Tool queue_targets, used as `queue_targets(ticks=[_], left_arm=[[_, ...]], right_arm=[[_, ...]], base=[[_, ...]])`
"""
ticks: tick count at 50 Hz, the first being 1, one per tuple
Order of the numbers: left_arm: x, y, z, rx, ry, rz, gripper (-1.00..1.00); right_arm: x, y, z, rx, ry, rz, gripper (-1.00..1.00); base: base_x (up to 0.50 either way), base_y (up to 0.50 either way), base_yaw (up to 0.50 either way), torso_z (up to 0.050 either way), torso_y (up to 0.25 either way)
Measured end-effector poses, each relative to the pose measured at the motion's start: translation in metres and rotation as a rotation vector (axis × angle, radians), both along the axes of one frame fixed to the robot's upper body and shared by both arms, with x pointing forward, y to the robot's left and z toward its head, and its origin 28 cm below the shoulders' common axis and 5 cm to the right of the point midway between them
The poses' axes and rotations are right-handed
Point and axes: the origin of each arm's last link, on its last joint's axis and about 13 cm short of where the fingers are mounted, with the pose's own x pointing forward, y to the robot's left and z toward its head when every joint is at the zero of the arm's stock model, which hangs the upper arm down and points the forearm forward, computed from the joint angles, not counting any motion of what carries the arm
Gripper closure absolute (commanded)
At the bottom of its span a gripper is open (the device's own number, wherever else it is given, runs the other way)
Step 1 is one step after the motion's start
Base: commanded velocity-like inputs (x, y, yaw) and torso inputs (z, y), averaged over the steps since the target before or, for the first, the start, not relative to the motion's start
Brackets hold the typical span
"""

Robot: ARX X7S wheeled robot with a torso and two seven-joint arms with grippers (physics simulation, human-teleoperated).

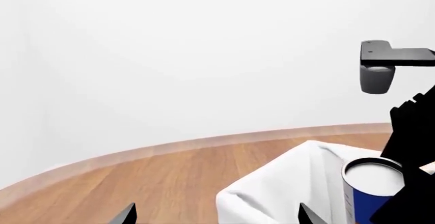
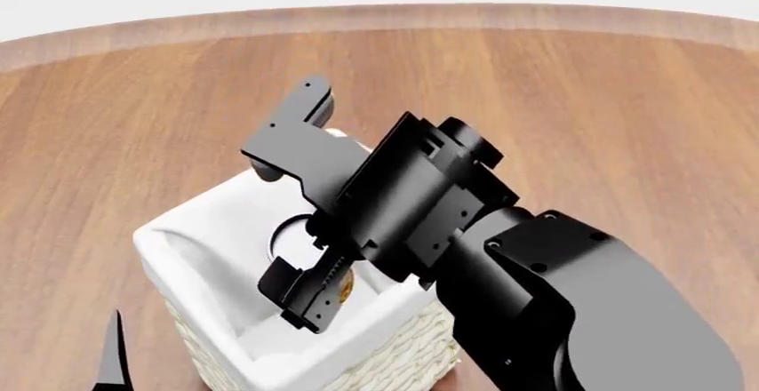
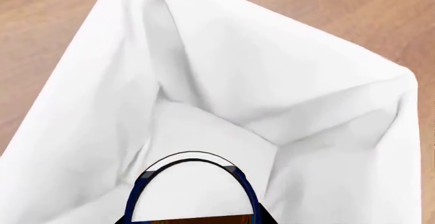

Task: Pick up the alphabet soup and put it in the basket.

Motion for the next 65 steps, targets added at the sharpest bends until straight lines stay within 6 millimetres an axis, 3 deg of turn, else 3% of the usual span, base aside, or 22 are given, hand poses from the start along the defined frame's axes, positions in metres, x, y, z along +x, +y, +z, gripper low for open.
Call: queue_targets(ticks=[32,65], left_arm=[[0.001,0.001,-0.003,-0.001,0.011,0.004,-1.00],[0.001,0.001,-0.003,-0.006,0.017,0.006,-1.00]], right_arm=[[-0.006,0.003,-0.020,0.050,0.038,-0.078,1.00],[-0.011,0.007,-0.027,0.135,0.036,-0.193,1.00]], base=[[0.00,0.00,0.00,0.000,0.000],[0.00,0.00,0.00,0.000,0.001]])
